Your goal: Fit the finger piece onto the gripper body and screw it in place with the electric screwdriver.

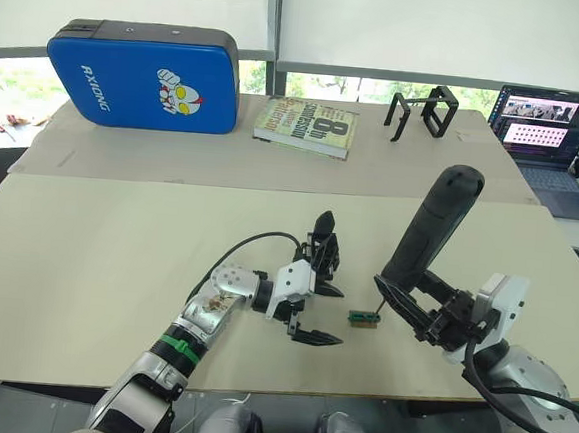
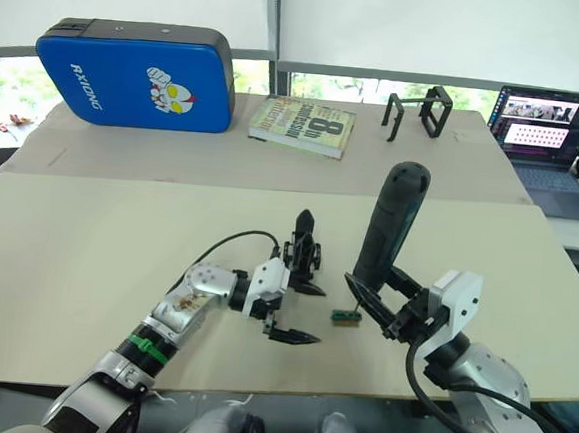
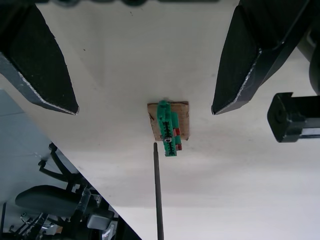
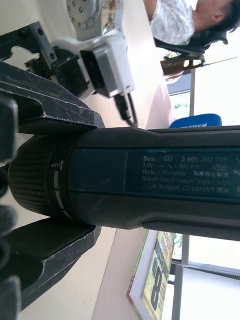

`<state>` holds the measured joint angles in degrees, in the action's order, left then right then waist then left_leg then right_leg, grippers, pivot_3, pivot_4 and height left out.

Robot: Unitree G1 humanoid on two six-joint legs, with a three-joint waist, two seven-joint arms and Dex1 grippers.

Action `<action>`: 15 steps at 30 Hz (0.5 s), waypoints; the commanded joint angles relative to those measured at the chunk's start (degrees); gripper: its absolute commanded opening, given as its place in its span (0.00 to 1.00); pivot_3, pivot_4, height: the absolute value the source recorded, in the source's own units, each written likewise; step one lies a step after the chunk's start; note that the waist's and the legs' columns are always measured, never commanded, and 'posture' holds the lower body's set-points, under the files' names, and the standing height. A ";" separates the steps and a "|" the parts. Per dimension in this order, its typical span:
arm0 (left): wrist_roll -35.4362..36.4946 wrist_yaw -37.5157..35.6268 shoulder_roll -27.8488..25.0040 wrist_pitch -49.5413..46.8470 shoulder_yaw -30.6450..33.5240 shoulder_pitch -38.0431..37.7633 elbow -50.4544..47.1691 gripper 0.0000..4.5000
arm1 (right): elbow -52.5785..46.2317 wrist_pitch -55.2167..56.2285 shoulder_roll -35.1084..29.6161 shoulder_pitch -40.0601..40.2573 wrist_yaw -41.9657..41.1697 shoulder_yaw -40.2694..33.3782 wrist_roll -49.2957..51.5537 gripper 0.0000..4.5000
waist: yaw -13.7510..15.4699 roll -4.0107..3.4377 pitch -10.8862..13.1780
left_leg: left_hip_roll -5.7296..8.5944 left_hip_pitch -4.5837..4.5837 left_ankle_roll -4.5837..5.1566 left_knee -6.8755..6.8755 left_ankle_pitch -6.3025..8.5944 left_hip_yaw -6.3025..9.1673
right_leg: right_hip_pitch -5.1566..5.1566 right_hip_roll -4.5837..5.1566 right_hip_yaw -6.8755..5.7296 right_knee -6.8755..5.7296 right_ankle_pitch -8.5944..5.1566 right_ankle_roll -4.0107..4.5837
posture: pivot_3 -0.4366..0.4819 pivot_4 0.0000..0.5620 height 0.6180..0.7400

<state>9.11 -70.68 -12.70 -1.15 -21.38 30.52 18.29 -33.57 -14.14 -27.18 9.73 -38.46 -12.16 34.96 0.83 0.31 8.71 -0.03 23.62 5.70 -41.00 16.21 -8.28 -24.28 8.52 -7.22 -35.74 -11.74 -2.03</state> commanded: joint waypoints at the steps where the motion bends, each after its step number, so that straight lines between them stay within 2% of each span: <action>1: 0.08 -0.10 0.40 1.43 -0.02 0.79 -0.82 1.00 | -1.26 3.77 0.61 -0.17 -0.99 -1.55 0.39 0.42 | 0.00 0.00 0.00 | 0.00 0.00 0.00 0.00 0.00 0.00 | 0.00 0.00 0.00 0.00 0.00 0.00 | 0.48 0.27 1.00; 15: -0.12 0.10 0.42 1.63 -0.11 0.60 -0.72 1.00 | -4.94 1.86 -0.36 -1.62 0.88 -1.63 2.48 0.42 | 0.03 0.00 0.00 | 0.00 0.00 0.00 0.00 0.00 0.01 | 0.00 0.00 0.00 0.00 0.00 0.00 | 0.48 0.27 1.00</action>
<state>9.06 -70.58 -12.58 -1.01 -21.40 30.61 18.31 -35.44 -12.70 -27.24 9.11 -38.05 -12.16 35.53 0.86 0.31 8.71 -0.03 23.62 5.69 -41.00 16.21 -8.28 -24.28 8.52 -7.22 -35.74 -11.75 -2.03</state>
